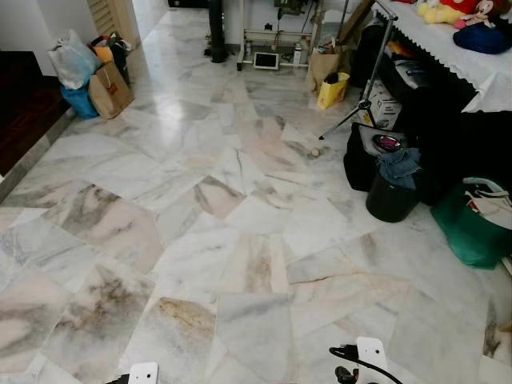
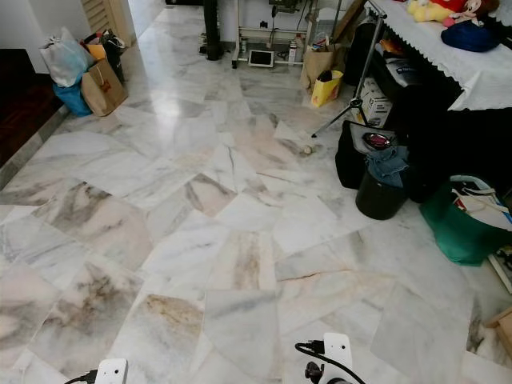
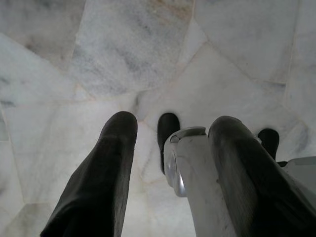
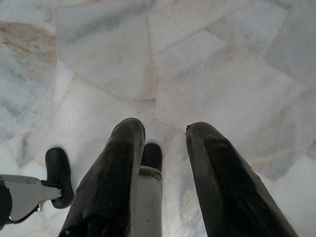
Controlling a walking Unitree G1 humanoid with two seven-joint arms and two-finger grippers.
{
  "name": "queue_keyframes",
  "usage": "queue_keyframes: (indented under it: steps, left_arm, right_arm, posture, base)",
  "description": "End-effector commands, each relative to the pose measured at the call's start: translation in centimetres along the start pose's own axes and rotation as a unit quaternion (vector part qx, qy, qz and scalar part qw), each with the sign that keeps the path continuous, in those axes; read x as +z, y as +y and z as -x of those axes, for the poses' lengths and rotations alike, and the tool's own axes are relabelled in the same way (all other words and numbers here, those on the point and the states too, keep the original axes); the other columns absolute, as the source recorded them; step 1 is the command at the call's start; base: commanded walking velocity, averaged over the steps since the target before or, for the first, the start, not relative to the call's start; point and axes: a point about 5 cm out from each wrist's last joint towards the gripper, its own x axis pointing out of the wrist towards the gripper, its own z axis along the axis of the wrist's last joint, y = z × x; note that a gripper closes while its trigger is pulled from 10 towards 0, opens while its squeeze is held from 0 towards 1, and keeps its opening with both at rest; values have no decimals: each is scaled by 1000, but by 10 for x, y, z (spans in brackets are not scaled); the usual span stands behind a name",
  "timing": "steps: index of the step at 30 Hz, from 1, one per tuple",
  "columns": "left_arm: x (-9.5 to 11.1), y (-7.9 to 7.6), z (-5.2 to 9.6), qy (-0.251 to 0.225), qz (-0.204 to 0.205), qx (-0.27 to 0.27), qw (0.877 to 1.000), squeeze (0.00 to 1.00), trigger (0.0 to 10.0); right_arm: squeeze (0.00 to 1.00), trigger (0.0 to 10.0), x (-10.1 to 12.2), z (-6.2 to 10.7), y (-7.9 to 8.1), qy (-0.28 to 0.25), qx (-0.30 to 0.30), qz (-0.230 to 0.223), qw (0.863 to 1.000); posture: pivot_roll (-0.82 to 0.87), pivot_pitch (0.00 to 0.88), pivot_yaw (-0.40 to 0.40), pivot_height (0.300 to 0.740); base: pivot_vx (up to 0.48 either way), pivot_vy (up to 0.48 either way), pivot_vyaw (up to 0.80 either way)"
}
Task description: Hang keys on a hook
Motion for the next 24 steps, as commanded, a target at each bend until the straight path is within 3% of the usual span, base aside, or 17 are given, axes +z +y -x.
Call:
queue_keyframes:
  steps: [1, 18, 24]
  left_arm:
    - [-2, 0, 0, 7, -2, 1, 1000, 0, 10000]
    - [3, 4, -1, 5, -28, 6, 1000, 0, 10000]
    - [2, 6, 0, 6, -20, 13, 1000, 0, 10000]
  right_arm:
    - [0, 10000, 0, 0, -2, 4, -5, 2, 1000]
    - [0, 10000, -2, 0, 2, 10, 1, 12, 1000]
    - [0, 10000, -3, 0, 2, 12, 2, 14, 1000]
  posture:
    - [80, 0, -67, 740]
    - [71, 0, -56, 740]
    - [64, 0, -53, 740]
  base:
    - [0, 0, -531]
    - [0, 0, -693]
    - [0, 0, -746]
